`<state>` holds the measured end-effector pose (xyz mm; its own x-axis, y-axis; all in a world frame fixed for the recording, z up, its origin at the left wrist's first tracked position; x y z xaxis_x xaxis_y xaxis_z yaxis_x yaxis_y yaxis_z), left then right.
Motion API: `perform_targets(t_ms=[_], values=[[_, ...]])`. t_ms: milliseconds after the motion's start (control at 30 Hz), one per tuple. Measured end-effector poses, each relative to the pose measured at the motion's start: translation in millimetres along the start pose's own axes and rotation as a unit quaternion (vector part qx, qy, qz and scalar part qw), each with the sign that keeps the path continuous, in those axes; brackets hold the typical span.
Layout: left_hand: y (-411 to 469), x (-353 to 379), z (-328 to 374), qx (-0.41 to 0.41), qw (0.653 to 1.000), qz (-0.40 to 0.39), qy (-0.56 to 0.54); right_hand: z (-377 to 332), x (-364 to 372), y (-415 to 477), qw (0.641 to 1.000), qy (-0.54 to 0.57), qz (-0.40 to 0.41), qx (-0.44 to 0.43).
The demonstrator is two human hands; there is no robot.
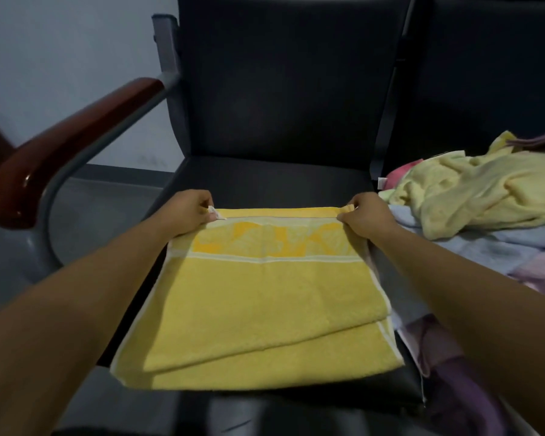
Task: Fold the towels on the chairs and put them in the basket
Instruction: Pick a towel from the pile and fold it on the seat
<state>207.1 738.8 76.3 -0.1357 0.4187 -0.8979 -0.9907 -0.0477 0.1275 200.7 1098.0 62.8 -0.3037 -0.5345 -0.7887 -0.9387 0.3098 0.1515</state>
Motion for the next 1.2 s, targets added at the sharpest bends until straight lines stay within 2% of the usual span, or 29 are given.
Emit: perform_targets(t_ms=[300, 500, 600, 667, 767, 867, 900, 933, 1033, 1133, 1200], values=[[-30.4, -69.3, 17.0, 0.002, 0.998, 0.048, -0.042, -36.2, -69.9, -26.4, 0.998, 0.047, 0.023, -0.04], [-57.0, -147.2, 39.2, 0.012, 0.993, 0.106, -0.052, -72.4, -124.8, -41.9, 0.988, 0.15, 0.0, 0.023], [-68.9, -191.9, 50.5, 0.001, 0.983, 0.155, -0.098, -103.1, -162.0, -45.8, 0.982, 0.189, 0.011, 0.014], [-76.3, -226.5, 63.7, -0.006, 0.962, 0.232, -0.143, -128.8, -194.1, -42.8, 0.968, 0.241, 0.065, -0.017], [-86.7, -279.5, 85.3, -0.001, 0.903, 0.358, -0.236, -170.5, -247.2, -43.2, 0.937, 0.305, 0.154, -0.075], [-96.4, -321.1, 100.4, 0.011, 0.862, 0.453, -0.227, -199.3, -286.6, -51.6, 0.915, 0.327, 0.198, -0.13], [-99.3, -327.6, 104.7, 0.019, 0.861, 0.459, -0.218, -201.9, -292.5, -55.5, 0.914, 0.328, 0.194, -0.135], [-101.3, -329.2, 107.2, 0.027, 0.875, 0.441, -0.198, -200.0, -293.5, -58.2, 0.92, 0.321, 0.18, -0.136], [-108.4, -302.3, 103.5, 0.051, 0.951, 0.296, -0.076, -176.2, -275.0, -67.7, 0.961, 0.217, 0.098, -0.14], [-125.5, -276.9, 86.2, 0.039, 0.954, 0.281, -0.096, -143.4, -254.5, -79.5, 0.965, 0.211, 0.086, -0.131], [-129.8, -256.8, 81.4, 0.04, 0.966, 0.247, -0.063, -128.0, -237.3, -88.9, 0.971, 0.195, 0.047, -0.132]])
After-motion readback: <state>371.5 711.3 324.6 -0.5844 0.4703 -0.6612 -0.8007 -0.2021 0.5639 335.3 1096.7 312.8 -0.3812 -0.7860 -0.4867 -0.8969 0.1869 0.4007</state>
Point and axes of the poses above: each hand's wrist, its own y-axis towards the middle knuckle, its own x-axis out of the palm, z = x × y, the point moved 5 cm from there along y, towards the middle knuckle, and after that the axes turned 13 degrees about z, right-handed, at the moved point
